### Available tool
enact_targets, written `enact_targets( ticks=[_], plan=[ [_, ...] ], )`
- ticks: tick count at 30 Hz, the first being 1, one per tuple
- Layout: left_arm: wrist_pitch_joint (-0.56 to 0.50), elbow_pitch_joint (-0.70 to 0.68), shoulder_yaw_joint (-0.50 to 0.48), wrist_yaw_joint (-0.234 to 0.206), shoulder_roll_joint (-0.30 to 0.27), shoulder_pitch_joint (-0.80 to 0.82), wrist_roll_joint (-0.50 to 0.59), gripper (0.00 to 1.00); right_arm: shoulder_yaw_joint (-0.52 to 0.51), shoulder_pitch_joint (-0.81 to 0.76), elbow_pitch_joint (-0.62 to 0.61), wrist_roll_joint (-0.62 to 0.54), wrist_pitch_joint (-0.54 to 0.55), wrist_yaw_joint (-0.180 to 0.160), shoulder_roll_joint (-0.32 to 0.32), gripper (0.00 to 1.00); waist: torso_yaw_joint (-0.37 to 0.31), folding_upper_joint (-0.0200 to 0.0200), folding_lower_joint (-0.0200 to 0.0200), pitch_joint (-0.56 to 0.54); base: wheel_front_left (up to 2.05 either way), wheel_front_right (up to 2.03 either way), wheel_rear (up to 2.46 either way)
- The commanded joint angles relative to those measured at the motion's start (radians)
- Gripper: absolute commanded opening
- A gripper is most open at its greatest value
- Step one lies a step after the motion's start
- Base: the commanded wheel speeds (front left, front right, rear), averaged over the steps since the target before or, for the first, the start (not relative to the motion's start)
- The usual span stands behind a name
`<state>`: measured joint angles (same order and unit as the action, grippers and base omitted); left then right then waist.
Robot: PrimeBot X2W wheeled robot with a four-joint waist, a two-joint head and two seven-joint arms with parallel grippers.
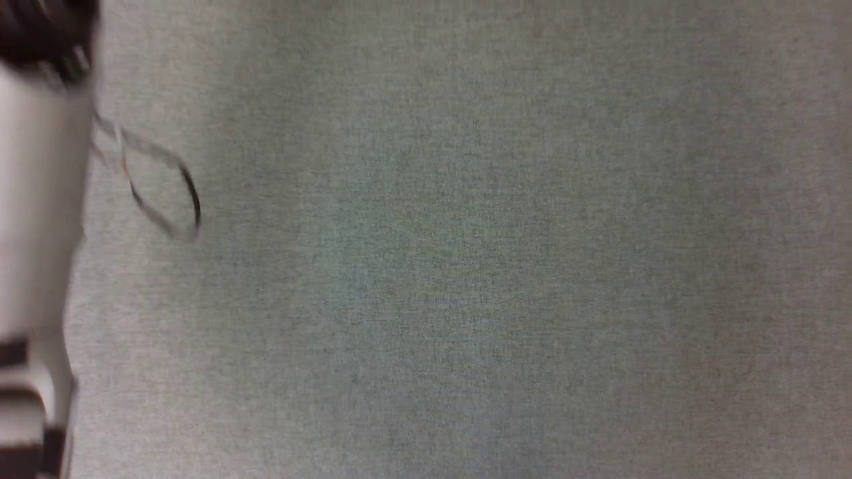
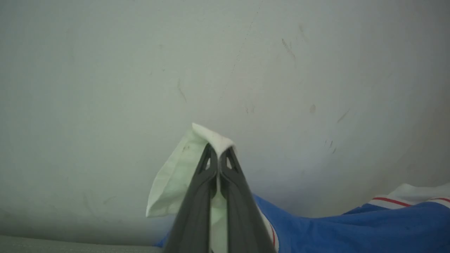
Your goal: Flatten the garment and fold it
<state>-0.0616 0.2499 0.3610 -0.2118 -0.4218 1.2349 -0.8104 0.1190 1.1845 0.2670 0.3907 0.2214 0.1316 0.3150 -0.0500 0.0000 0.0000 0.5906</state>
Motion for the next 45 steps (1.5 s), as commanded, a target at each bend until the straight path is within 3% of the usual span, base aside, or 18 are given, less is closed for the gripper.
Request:
enact_targets(
  ticks=[1,7,13,16,21,25,33,45],
  plan=[
    [-0.002,-0.047,-0.004,-0.005,-0.014,-0.081,-0.017,0.00,-0.019,-0.085,-0.059,0.028,0.009,-0.001,0.011,0.00,0.013,0.0000,0.0000,-0.060,0.00,0.00,0.00],
    [0.011,-0.273,-0.038,-0.059,-0.056,-0.399,-0.074,0.00,-0.119,-0.416,-0.281,0.083,0.058,-0.001,-0.016,0.00,0.016,0.0000,0.0000,-0.158,0.00,0.00,0.00],
    [0.015,-0.478,-0.022,-0.122,-0.119,-0.741,-0.074,0.00,-0.240,-0.715,-0.447,0.087,0.094,-0.001,-0.115,0.00,0.022,0.0000,0.0000,-0.250,0.00,0.00,0.00],
    [0.024,-0.541,-0.010,-0.169,-0.107,-0.907,-0.096,0.00,-0.288,-0.839,-0.508,0.083,0.104,-0.001,-0.167,0.00,0.027,0.0000,0.0000,-0.290,0.00,0.00,0.00],
    [0.060,-0.579,0.001,-0.209,-0.068,-1.133,-0.147,0.00,-0.340,-1.022,-0.563,0.072,0.125,-0.001,-0.221,0.00,0.036,0.0000,0.0000,-0.364,0.00,0.00,0.00],
    [0.065,-0.598,-0.002,-0.213,-0.059,-1.265,-0.197,0.00,-0.377,-1.145,-0.589,0.075,0.139,-0.001,-0.250,0.00,0.041,0.0000,0.0000,-0.430,0.00,0.00,0.00],
    [0.034,-0.646,-0.035,-0.193,-0.123,-1.485,-0.285,0.00,-0.439,-1.398,-0.596,0.154,0.188,-0.001,-0.264,0.00,0.050,0.0000,0.0000,-0.529,0.00,0.00,0.00],
    [0.046,-0.710,-0.070,-0.156,-0.165,-1.667,-0.344,0.00,-0.468,-1.586,-0.576,0.225,0.210,-0.001,-0.265,0.00,0.041,0.0000,0.0000,-0.540,0.00,0.00,0.00]
  ],
)
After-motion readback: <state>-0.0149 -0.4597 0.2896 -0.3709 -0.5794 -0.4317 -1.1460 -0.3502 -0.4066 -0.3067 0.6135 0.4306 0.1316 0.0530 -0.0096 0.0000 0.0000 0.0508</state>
